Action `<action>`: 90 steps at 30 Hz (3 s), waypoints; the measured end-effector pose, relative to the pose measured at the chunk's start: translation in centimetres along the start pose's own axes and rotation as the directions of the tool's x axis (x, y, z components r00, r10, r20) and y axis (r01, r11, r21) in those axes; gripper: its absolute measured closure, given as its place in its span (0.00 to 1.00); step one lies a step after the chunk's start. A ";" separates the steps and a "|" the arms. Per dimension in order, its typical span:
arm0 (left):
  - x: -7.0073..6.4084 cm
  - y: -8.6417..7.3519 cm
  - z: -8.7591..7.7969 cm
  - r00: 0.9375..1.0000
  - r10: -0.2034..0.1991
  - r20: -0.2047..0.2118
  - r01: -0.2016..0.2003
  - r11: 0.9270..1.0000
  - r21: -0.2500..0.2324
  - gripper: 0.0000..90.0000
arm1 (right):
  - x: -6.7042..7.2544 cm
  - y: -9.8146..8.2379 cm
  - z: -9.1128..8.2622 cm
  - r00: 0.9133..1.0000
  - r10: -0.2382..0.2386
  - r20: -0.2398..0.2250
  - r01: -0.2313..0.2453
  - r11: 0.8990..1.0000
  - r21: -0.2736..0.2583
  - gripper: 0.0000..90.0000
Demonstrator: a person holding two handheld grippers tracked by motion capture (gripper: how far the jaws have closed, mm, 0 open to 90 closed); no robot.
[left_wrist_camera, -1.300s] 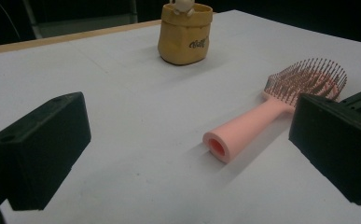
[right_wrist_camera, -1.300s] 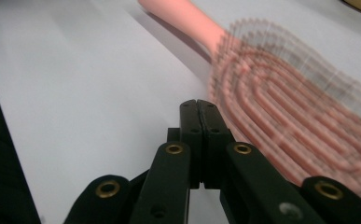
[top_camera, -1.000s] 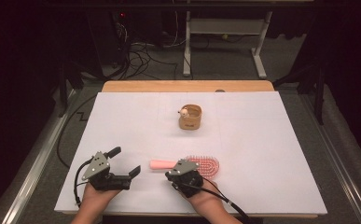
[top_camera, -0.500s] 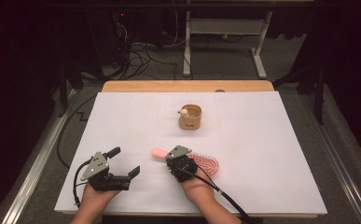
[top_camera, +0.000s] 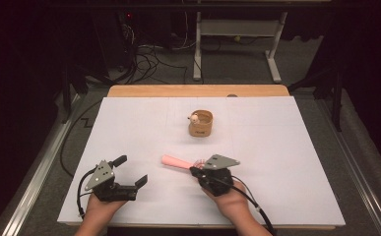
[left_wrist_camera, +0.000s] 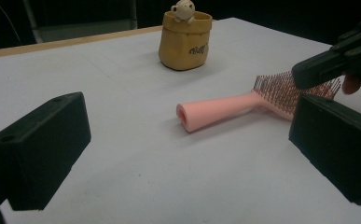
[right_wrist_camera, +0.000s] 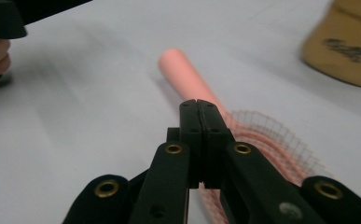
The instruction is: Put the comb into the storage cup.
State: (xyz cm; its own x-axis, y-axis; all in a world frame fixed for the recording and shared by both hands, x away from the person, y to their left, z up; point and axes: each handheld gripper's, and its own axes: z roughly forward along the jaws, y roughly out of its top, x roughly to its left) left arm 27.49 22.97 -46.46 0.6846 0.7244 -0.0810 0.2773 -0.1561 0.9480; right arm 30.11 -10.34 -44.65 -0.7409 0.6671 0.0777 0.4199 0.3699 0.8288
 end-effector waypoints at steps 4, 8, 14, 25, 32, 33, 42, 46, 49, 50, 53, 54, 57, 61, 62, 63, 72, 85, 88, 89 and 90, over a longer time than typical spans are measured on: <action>-0.2 0.1 0.1 1.000 0.003 -0.001 -0.003 1.000 -0.005 0.00 | -1.8 -0.9 -2.2 0.999 0.019 0.035 -0.018 0.999 -0.033 1.00; -0.1 0.0 0.1 1.000 -0.001 -0.003 0.001 1.000 -0.013 0.00 | -3.9 -2.0 -5.2 0.996 0.028 0.085 -0.023 0.998 -0.067 1.00; 0.1 0.0 0.0 1.000 -0.013 0.006 0.013 1.000 -0.013 0.00 | -6.7 -4.6 -7.9 0.989 0.086 0.121 -0.074 0.992 -0.099 0.99; 0.3 -0.3 0.1 0.999 -0.026 0.031 0.027 0.999 -0.018 0.00 | -9.2 -6.6 -7.6 0.978 0.164 0.130 -0.155 0.985 -0.078 0.81; 0.5 -0.3 0.1 0.999 -0.027 0.025 0.027 0.999 -0.022 0.00 | -9.2 -6.6 -7.5 0.980 0.154 0.124 -0.146 0.987 -0.070 0.60; 0.5 -0.3 0.1 0.999 -0.029 0.026 0.030 0.999 -0.021 0.00 | -9.2 -6.6 -7.5 0.981 0.152 0.124 -0.145 0.987 -0.068 0.57; 0.4 -0.3 0.3 0.999 -0.038 0.029 0.038 0.999 0.002 0.00 | -9.1 -6.6 -7.4 0.986 0.123 0.115 -0.116 0.991 -0.069 0.33; 0.4 -0.2 0.2 0.999 -0.029 0.015 0.029 1.000 -0.002 0.00 | -9.0 -6.6 -7.2 0.989 0.116 0.096 -0.109 0.991 -0.074 0.17; 0.4 -0.1 0.2 1.000 -0.023 0.007 0.023 1.000 -0.012 0.00 | -8.9 -6.6 -7.0 0.991 0.107 0.084 -0.102 0.992 -0.069 0.06; 0.4 -0.1 0.2 1.000 -0.022 0.005 0.022 1.000 -0.013 0.00 | -8.9 -6.6 -6.9 0.991 0.104 0.084 -0.099 0.993 -0.062 0.01; 0.5 -0.1 0.2 1.000 -0.021 0.004 0.021 1.000 -0.011 0.00 | -8.7 -6.6 -6.6 0.992 0.095 0.078 -0.092 0.995 -0.046 0.00; 0.5 -0.1 0.2 1.000 -0.020 0.004 0.020 1.000 -0.013 0.00 | -8.6 -6.6 -6.6 0.993 0.093 0.077 -0.090 0.995 -0.045 0.00; 0.5 0.0 0.3 1.000 -0.023 0.015 0.023 1.000 -0.013 0.00 | -8.5 -6.5 -6.5 0.994 0.081 0.076 -0.077 0.996 -0.047 0.00; 0.5 0.0 0.4 1.000 -0.017 0.017 0.017 1.000 -0.015 0.00 | -8.4 -6.3 -6.4 0.995 0.075 0.061 -0.073 0.997 -0.036 0.00; 0.4 0.0 0.4 1.000 -0.018 0.019 0.018 1.000 -0.015 0.00 | -8.3 -6.2 -6.4 0.996 0.070 0.058 -0.068 0.997 -0.029 0.00; 0.4 0.0 0.4 1.000 -0.016 0.017 0.017 1.000 -0.015 0.00 | -8.3 -6.1 -6.4 0.996 0.065 0.058 -0.063 0.998 -0.027 0.00; 0.1 0.1 0.6 1.000 -0.008 0.030 0.008 1.000 -0.004 0.00 | -7.5 -4.4 -5.4 0.999 -0.002 0.041 -0.002 0.997 0.079 0.00; 0.0 0.1 0.6 0.999 -0.013 0.045 0.013 1.000 -0.006 0.00 | -7.3 -3.7 -3.8 0.994 -0.100 -0.031 0.105 0.960 0.258 0.00; 0.0 0.1 0.7 0.999 -0.013 0.046 0.013 1.000 -0.005 0.00 | -7.3 -3.2 -3.5 0.991 -0.125 -0.043 0.132 0.948 0.290 0.00; 0.0 0.0 0.7 0.999 -0.014 0.047 0.014 1.000 -0.005 0.00 | -7.3 -3.0 -3.4 0.990 -0.134 -0.050 0.143 0.943 0.300 0.00; 0.0 0.0 0.6 0.999 -0.014 0.048 0.014 1.000 -0.005 0.00 | -7.2 -2.8 -3.3 0.989 -0.141 -0.052 0.150 0.939 0.308 0.00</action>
State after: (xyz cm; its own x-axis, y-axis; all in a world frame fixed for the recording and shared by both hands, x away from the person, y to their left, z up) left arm 27.94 22.55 -46.63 0.7122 0.6934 -0.1090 0.2835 -0.1421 0.9484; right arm 32.57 -18.33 -45.71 -0.8188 0.5739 -0.0114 0.4448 0.6470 0.6193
